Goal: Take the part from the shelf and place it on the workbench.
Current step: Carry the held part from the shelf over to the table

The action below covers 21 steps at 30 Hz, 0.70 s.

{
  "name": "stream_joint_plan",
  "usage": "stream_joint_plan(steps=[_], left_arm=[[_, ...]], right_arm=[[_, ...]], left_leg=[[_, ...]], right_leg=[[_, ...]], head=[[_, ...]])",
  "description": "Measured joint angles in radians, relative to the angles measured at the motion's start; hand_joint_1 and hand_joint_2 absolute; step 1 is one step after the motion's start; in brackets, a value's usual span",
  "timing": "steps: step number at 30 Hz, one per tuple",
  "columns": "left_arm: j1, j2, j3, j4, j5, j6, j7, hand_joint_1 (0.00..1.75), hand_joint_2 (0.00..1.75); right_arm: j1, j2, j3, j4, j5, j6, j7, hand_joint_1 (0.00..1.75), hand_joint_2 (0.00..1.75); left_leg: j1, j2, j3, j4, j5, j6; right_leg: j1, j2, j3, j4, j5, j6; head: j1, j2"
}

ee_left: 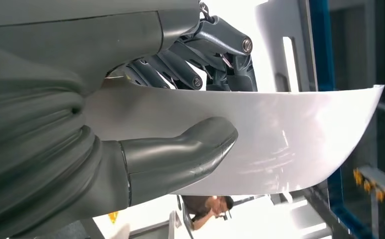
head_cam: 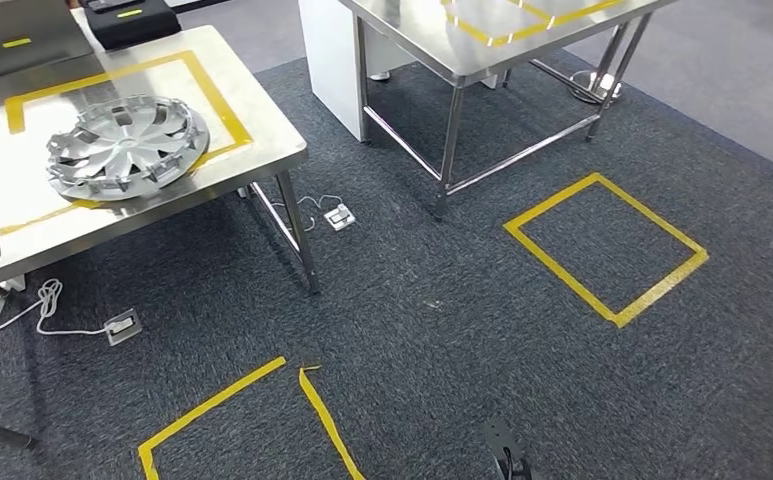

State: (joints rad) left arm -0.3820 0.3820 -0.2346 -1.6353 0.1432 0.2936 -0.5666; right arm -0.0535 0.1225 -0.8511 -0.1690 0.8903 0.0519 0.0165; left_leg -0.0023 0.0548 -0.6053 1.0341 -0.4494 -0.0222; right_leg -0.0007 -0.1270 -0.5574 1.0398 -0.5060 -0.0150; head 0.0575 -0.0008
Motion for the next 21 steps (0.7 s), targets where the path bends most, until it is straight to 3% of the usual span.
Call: stream_joint_plan(steps=[1, 3, 5, 7, 8, 9, 10, 11, 13, 15, 16, 17, 18, 19, 21], left_arm=[[0.005, 0.004, 0.002, -0.003, 0.001, 0.002, 0.0, 1.75, 1.75], [0.013, 0.01, 0.005, -0.009, 0.001, 0.004, 0.0, 1.75, 1.75], [0.016, 0.01, 0.007, -0.015, 0.001, 0.004, -0.001, 1.75, 1.75], [0.022, 0.009, 0.008, -0.015, 0.001, 0.005, 0.0, 1.75, 1.75], [0.025, 0.009, 0.008, -0.016, 0.001, 0.007, 0.0, 1.75, 1.75], [0.029, 0.009, 0.008, -0.016, 0.001, 0.009, 0.0, 1.75, 1.75], [0.031, 0.009, 0.008, -0.016, 0.001, 0.011, 0.001, 1.75, 1.75], [0.032, 0.009, 0.008, -0.018, 0.001, 0.013, 0.003, 1.75, 1.75], [0.032, 0.01, 0.008, -0.023, 0.003, 0.017, 0.006, 1.75, 1.75], [0.033, 0.012, 0.008, -0.029, 0.004, 0.02, 0.009, 1.75, 1.75], [0.035, 0.014, 0.008, -0.031, 0.004, 0.02, 0.011, 1.75, 1.75], [0.037, 0.018, 0.009, -0.033, 0.005, 0.02, 0.012, 1.75, 1.75], [0.038, 0.022, 0.011, -0.034, 0.006, 0.021, 0.014, 1.75, 1.75], [0.038, 0.025, 0.012, -0.036, 0.006, 0.021, 0.015, 1.75, 1.75], [0.037, 0.028, 0.015, -0.036, 0.007, 0.021, 0.018, 1.75, 1.75]], right_arm=[[-0.001, 0.0, 0.0, 0.0, 0.001, 0.0, 0.0, 0.0, 0.0], [-0.003, -0.001, 0.0, 0.0, 0.001, 0.0, 0.0, 0.0, 0.0], [-0.002, -0.002, 0.0, 0.0, 0.002, 0.001, 0.0, 0.0, 0.0], [0.0, -0.005, 0.0, 0.0, 0.003, 0.002, 0.001, 0.0, 0.0], [0.002, -0.006, 0.0, 0.0, 0.004, 0.002, 0.001, 0.0, 0.0], [0.002, -0.007, 0.0, 0.0, 0.006, 0.002, 0.001, 0.0, 0.0], [0.002, -0.008, 0.0, 0.0, 0.007, 0.002, 0.002, 0.0, 0.0], [0.002, -0.009, 0.0, 0.0, 0.007, 0.002, 0.002, 0.0, 0.0], [0.001, -0.01, 0.0, 0.0, 0.008, 0.002, 0.005, 0.0, 0.0], [0.001, -0.01, 0.0, 0.001, 0.008, 0.001, 0.007, 0.0, 0.0], [0.001, -0.01, 0.0, 0.001, 0.008, 0.001, 0.008, 0.0, 0.0], [0.0, -0.01, 0.0, 0.001, 0.008, 0.001, 0.008, 0.0, 0.0], [-0.001, -0.01, 0.0, 0.001, 0.008, 0.0, 0.008, 0.0, 0.0], [-0.001, -0.01, 0.0, 0.001, 0.008, 0.0, 0.008, 0.0, 0.0], [0.001, -0.01, 0.0, 0.001, 0.008, -0.001, 0.009, 0.0, 0.0]], left_leg=[[0.002, -0.013, -0.001, -0.001, 0.003, 0.006], [0.008, -0.035, -0.002, -0.006, 0.008, 0.018], [0.013, -0.056, -0.004, -0.009, 0.013, 0.026], [0.014, -0.08, -0.008, -0.008, 0.015, 0.029], [0.014, -0.094, -0.01, -0.007, 0.015, 0.029], [0.015, -0.109, -0.011, -0.005, 0.016, 0.027], [0.017, -0.123, -0.011, -0.003, 0.016, 0.025], [0.019, -0.137, -0.012, -0.001, 0.017, 0.021], [0.02, -0.164, -0.018, 0.005, 0.018, 0.007], [0.022, -0.188, -0.026, 0.003, 0.024, -0.01], [0.023, -0.201, -0.03, -0.002, 0.029, -0.018], [0.024, -0.198, -0.034, -0.002, 0.03, -0.023], [0.022, -0.177, -0.041, 0.008, 0.024, -0.027], [0.02, -0.145, -0.056, 0.038, 0.006, -0.03], [0.017, -0.081, -0.108, 0.156, -0.057, -0.034]], right_leg=[[0.0, -0.007, 0.002, 0.0, -0.002, 0.005], [-0.004, 0.029, -0.004, 0.022, -0.02, 0.019], [-0.009, 0.096, -0.046, 0.115, -0.075, 0.029], [-0.01, 0.119, -0.109, 0.243, -0.129, 0.033], [-0.011, 0.121, -0.127, 0.275, -0.131, 0.033], [-0.012, 0.123, -0.129, 0.273, -0.116, 0.033], [-0.014, 0.128, -0.108, 0.227, -0.082, 0.033], [-0.018, 0.144, -0.076, 0.156, -0.044, 0.034], [-0.024, 0.195, -0.023, 0.039, -0.001, 0.034], [-0.022, 0.212, -0.012, 0.011, 0.0, 0.028], [-0.022, 0.197, -0.012, 0.009, 0.003, 0.021], [-0.022, 0.183, -0.011, 0.006, 0.007, 0.013], [-0.023, 0.168, -0.01, 0.003, 0.01, 0.005], [-0.025, 0.154, -0.009, -0.001, 0.012, -0.002], [-0.02, 0.124, -0.009, -0.003, 0.012, -0.011]], head=[[0.0, 0.0], [0.001, 0.0], [0.005, 0.0], [0.009, 0.0], [0.01, 0.0], [0.011, 0.0], [0.012, 0.0], [0.012, 0.0], [0.013, 0.0], [0.013, 0.0], [0.013, 0.0], [0.013, 0.0], [0.011, 0.0], [0.008, 0.0], [0.003, 0.0]])
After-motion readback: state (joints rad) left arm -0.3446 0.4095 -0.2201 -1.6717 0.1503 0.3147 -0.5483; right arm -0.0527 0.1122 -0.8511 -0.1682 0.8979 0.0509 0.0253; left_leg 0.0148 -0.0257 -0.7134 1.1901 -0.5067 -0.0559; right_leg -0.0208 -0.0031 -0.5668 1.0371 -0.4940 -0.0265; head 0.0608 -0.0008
